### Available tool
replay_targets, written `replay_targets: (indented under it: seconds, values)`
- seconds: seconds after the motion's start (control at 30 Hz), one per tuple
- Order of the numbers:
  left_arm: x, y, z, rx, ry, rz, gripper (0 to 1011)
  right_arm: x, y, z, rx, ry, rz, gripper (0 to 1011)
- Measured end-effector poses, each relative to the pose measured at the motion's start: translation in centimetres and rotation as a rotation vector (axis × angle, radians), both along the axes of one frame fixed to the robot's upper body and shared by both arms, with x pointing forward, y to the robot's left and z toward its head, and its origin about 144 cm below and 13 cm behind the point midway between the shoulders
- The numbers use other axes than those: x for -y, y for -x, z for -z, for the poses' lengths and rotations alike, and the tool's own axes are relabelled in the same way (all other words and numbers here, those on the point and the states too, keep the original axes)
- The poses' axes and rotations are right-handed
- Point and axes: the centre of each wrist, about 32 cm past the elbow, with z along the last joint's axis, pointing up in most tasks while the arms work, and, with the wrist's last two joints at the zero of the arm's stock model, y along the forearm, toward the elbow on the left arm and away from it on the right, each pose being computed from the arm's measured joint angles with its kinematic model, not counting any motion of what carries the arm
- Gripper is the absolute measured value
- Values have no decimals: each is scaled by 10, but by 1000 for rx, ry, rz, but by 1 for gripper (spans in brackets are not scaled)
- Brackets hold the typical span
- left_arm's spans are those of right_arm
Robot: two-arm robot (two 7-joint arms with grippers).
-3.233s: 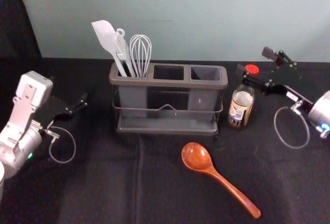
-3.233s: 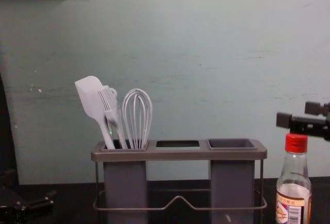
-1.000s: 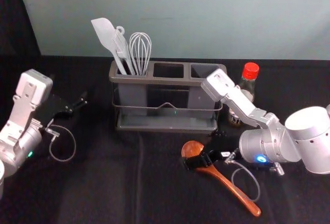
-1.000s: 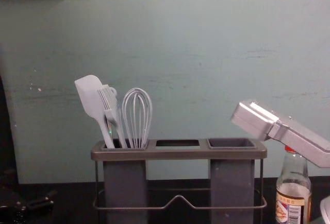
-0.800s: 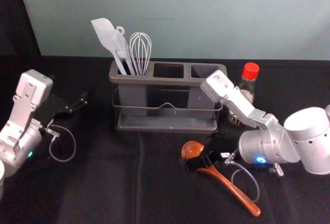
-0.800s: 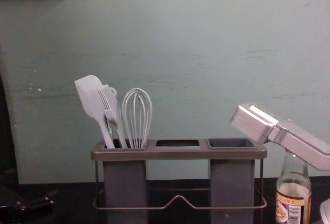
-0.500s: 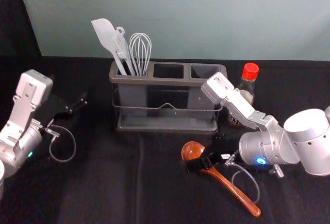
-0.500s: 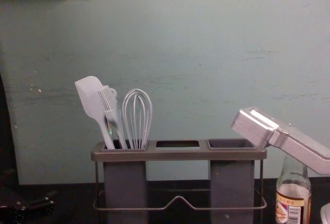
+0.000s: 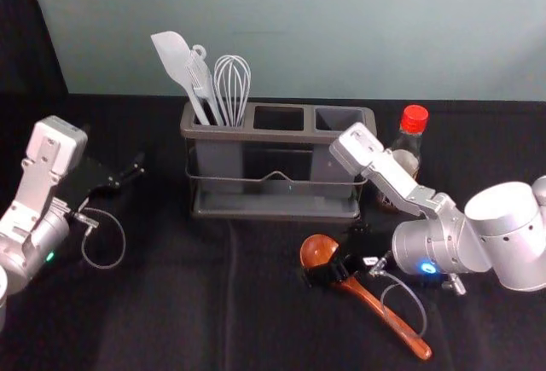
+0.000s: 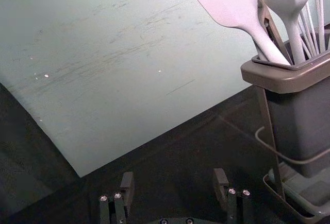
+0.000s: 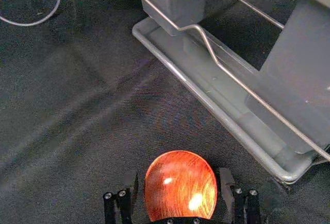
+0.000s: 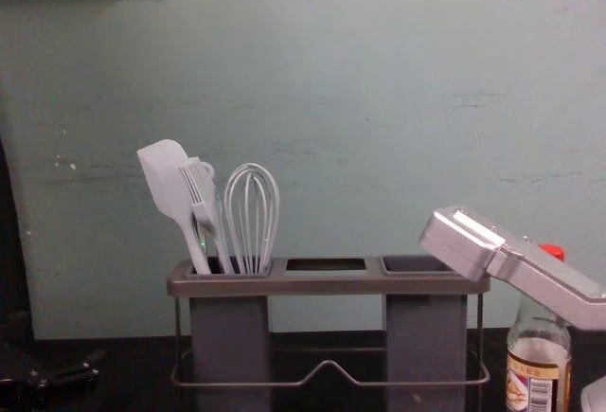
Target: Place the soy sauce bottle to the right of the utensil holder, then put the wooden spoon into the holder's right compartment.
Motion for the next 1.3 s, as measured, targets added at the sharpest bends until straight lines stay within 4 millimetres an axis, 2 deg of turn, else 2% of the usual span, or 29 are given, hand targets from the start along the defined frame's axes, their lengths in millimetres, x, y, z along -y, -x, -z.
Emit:
replay_targets:
  seconds: [1.03,1.3]
  values:
    - [0,0,0,0,0,0,1005,-2,-4,4,-6,5,0,1002]
    - [0,0,0,0,0,0,1005,-2,-3,4,-4,7,2,849]
